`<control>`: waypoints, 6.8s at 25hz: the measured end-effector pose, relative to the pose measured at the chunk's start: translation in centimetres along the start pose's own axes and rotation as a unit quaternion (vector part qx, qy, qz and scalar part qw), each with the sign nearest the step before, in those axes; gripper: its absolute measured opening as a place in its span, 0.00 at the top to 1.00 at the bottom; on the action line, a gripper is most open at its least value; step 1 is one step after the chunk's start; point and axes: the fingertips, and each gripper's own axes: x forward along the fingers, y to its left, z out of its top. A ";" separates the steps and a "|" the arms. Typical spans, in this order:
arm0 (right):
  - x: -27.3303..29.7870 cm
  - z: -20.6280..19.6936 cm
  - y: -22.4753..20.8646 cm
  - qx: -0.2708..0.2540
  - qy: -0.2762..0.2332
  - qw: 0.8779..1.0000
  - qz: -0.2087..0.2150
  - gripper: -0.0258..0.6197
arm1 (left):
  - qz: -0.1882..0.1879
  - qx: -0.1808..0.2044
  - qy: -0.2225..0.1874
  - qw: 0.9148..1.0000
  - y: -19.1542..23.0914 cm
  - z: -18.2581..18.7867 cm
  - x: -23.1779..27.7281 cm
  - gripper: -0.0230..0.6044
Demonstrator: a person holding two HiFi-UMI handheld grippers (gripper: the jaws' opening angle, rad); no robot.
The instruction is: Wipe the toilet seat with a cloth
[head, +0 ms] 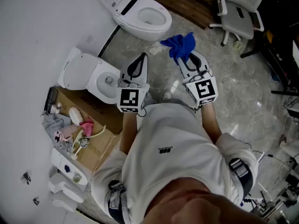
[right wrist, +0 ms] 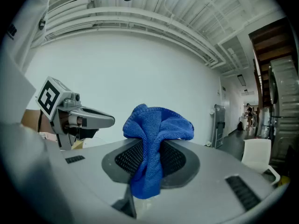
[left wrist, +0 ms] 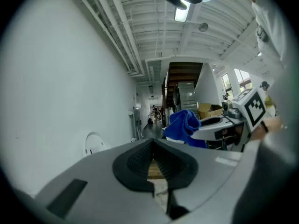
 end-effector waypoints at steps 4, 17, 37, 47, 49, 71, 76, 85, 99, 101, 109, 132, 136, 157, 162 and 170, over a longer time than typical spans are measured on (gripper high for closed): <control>-0.4 -0.2 -0.4 0.009 -0.005 1.000 0.003 0.82 | 0.003 -0.003 0.007 1.000 -0.6 -0.2 0.3 0.95; 1.8 -1.6 -3.3 0.018 0.003 1.000 0.013 0.82 | 0.015 -0.002 0.017 1.000 -0.1 -1.0 3.4 0.95; 15.3 -1.5 -10.2 0.017 0.030 0.999 -0.023 0.82 | -0.016 -0.005 0.009 1.000 11.0 -0.5 15.3 0.95; 23.5 -1.1 -12.1 0.009 0.033 0.999 -0.040 0.82 | -0.038 -0.007 0.002 0.999 17.5 -0.7 20.9 0.95; 24.9 -0.8 -12.2 0.006 0.033 0.998 -0.044 0.82 | -0.043 -0.008 -0.002 0.999 18.5 -0.7 21.6 0.95; 38.0 -4.4 -20.1 0.026 0.061 0.998 0.004 0.82 | -0.010 -0.024 0.042 0.999 25.6 -4.6 35.1 0.95; 42.8 -7.0 -22.6 0.035 0.090 0.994 0.043 0.82 | 0.008 -0.042 0.066 0.997 27.5 -6.7 39.8 0.95; 49.7 -12.5 -25.2 0.052 0.128 0.983 0.120 0.82 | 0.048 -0.069 0.106 0.991 30.6 -11.9 46.7 0.95; 57.2 -20.8 -26.4 0.062 0.158 0.969 0.177 0.82 | 0.102 -0.112 0.147 0.978 34.0 -20.8 51.0 0.95; 57.9 -22.1 -26.1 0.066 0.165 0.967 0.182 0.82 | 0.105 -0.114 0.158 0.975 34.3 -22.4 51.1 0.95; 60.1 -27.2 -24.4 0.073 0.189 0.962 0.184 0.82 | 0.124 -0.147 0.165 0.967 35.9 -28.2 51.5 0.95; 65.1 -44.5 -17.7 0.104 0.288 0.938 0.164 0.82 | 0.078 -0.199 0.239 0.947 37.0 -47.2 50.8 0.95; 65.5 -47.7 -16.2 0.113 0.306 0.930 0.168 0.82 | 0.083 -0.209 0.248 0.942 36.8 -50.0 50.2 0.95; 67.8 -60.5 -6.2 0.164 0.390 0.883 0.202 0.82 | 0.092 -0.218 0.291 0.927 37.8 -58.8 45.6 0.95; 68.4 -62.4 -4.7 0.163 0.402 0.875 0.213 0.82 | 0.098 -0.217 0.297 0.925 38.0 -59.4 44.7 0.95; 68.1 -63.2 -4.6 0.176 0.406 0.874 0.201 0.83 | 0.096 -0.212 0.303 0.924 37.2 -59.5 44.3 0.95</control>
